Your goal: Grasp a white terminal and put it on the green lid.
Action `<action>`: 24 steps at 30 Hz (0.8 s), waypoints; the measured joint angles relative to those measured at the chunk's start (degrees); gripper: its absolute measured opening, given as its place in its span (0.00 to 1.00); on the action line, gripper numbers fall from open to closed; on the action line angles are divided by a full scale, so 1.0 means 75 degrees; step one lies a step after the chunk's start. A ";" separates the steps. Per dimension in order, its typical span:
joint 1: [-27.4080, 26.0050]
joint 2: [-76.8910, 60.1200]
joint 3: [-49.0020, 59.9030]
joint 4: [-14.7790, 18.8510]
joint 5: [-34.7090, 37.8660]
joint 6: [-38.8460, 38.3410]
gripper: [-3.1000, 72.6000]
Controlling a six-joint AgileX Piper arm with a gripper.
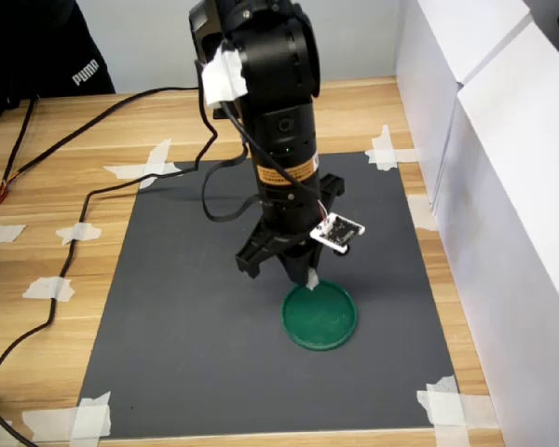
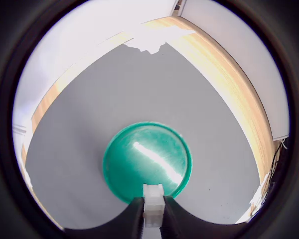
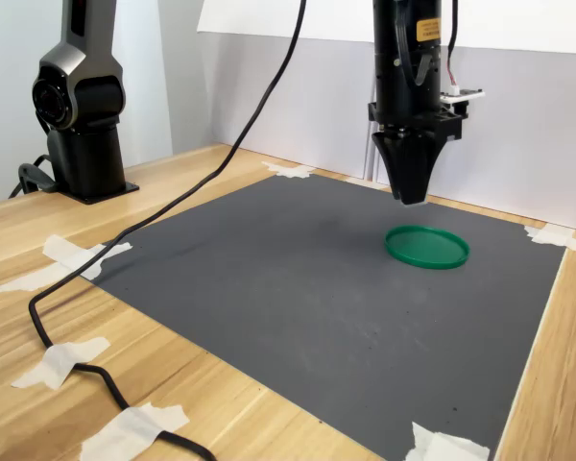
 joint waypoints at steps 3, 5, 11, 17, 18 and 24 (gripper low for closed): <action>0.0000 0.0221 -0.0177 0.0000 -0.0090 0.0017 0.16; 0.0000 0.0361 -0.0245 0.0000 -0.0140 -0.0010 0.16; 0.0000 0.0649 -0.0287 0.0000 -0.0037 -0.0101 0.18; 0.0000 0.0746 -0.0287 0.0000 0.0029 -0.0120 0.39; 0.0000 0.0746 -0.0287 0.0000 0.0029 -0.0108 0.44; 0.0000 0.0625 -0.0287 0.0000 0.0029 -0.0092 0.67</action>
